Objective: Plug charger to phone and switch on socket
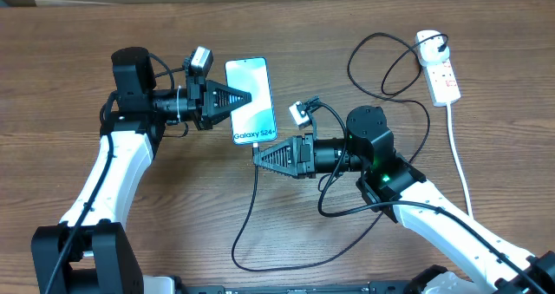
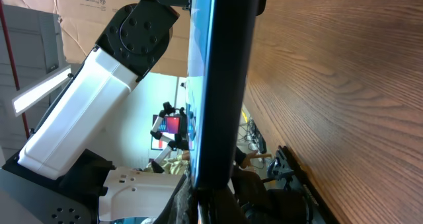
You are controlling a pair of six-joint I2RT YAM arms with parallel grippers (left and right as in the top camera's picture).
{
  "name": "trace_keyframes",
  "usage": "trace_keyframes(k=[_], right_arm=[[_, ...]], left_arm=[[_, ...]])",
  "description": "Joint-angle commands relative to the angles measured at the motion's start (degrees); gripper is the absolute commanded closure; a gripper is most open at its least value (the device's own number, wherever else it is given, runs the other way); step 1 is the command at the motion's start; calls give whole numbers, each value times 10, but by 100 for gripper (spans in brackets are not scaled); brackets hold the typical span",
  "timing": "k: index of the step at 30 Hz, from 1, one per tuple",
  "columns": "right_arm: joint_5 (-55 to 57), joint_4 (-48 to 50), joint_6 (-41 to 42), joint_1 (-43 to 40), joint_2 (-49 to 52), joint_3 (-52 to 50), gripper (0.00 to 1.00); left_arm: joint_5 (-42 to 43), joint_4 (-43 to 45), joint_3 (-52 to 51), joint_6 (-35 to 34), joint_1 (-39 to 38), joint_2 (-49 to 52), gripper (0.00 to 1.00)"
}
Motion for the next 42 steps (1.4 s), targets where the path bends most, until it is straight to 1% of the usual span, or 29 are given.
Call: trace_keyframes(k=[1, 15, 39, 42], right_arm=[[-1, 12, 1, -5, 4, 3, 96], [0, 16, 4, -5, 4, 3, 96], [47, 25, 4, -6, 4, 3, 96], [47, 28, 13, -6, 4, 3, 96]], left_arm=[[32, 3, 13, 17, -2, -11, 96], [33, 3, 13, 17, -2, -11, 96], [42, -10, 13, 17, -2, -11, 95], [42, -10, 13, 27, -3, -11, 96]])
